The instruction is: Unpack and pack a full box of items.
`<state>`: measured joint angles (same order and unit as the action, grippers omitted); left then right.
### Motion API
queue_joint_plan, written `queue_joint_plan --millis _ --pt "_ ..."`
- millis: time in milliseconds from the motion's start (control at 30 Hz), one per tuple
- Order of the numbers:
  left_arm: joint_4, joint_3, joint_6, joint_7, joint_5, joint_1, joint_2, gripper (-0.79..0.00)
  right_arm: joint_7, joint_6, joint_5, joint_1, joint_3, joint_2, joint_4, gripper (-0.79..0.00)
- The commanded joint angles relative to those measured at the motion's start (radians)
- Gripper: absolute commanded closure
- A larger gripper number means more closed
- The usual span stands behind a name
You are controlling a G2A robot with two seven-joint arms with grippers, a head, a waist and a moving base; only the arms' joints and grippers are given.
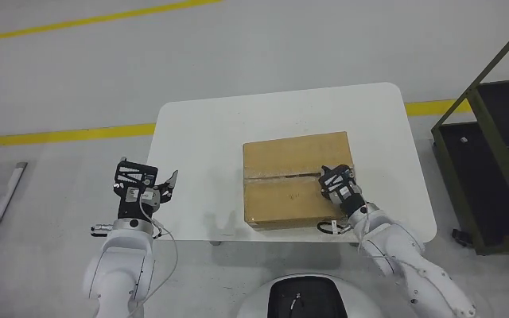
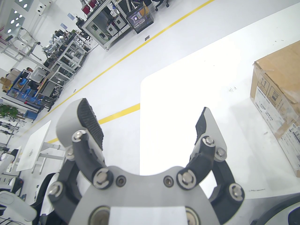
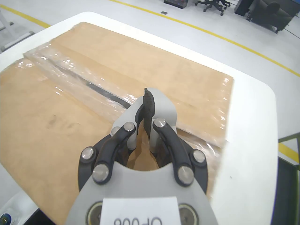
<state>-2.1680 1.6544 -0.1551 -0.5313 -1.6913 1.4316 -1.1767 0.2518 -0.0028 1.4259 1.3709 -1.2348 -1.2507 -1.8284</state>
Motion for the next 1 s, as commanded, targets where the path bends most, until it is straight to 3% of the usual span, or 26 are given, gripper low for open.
queue_joint_plan --millis 0,200,300,533,733,967 --pt "0.0 0.0 0.0 0.0 0.0 0.0 0.0 -0.785 -0.006 -0.005 -0.021 0.037 -0.068 0.007 -0.034 0.0" --pt "0.0 0.0 0.0 0.0 0.0 0.0 0.0 -0.785 -0.041 0.006 -0.106 0.119 -0.231 0.019 -0.112 0.0" --pt "0.0 0.0 0.0 0.0 0.0 0.0 0.0 -0.785 -0.071 0.013 -0.136 0.134 -0.28 0.02 -0.079 0.0" --pt "0.0 0.0 0.0 0.0 0.0 0.0 0.0 -0.785 -0.116 -0.038 -0.123 0.101 -0.164 0.009 0.058 0.0" --pt "0.0 0.0 0.0 0.0 0.0 0.0 0.0 -0.785 -0.139 -0.073 -0.1 0.095 -0.093 0.002 0.065 0.0" --pt "-0.002 -0.004 -0.001 0.027 0.006 0.004 0.0 -0.785 -0.125 -0.105 -0.168 0.151 -0.337 0.026 -0.08 0.0"
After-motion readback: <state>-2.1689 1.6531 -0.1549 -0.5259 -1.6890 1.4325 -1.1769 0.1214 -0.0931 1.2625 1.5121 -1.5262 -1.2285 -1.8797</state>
